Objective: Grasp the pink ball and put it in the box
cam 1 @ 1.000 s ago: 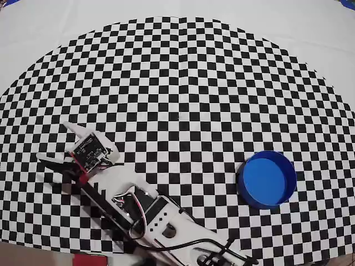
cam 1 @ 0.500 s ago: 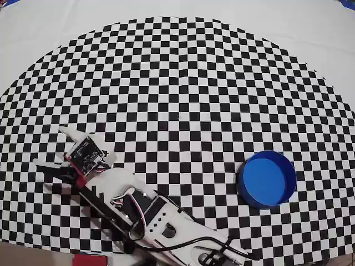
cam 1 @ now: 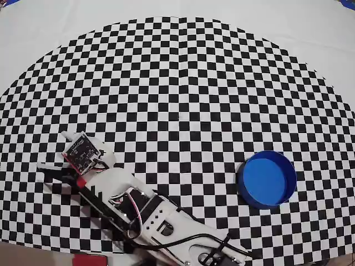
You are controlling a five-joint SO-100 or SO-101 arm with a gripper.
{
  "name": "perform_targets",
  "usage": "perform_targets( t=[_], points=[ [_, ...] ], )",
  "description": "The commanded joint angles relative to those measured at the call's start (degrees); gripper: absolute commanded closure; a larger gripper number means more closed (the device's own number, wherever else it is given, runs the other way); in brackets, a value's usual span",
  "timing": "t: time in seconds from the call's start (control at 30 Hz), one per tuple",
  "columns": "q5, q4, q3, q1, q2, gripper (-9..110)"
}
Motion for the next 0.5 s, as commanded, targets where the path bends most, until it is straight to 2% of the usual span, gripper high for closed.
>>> perform_targets(
  t=[0.0, 0.47],
  points=[
    [-0.5, -0.8, 0.4, -0.3, -1.5, 71],
    [-1.9, -0.3, 0.4, 0.1, -8.0, 71]
  ],
)
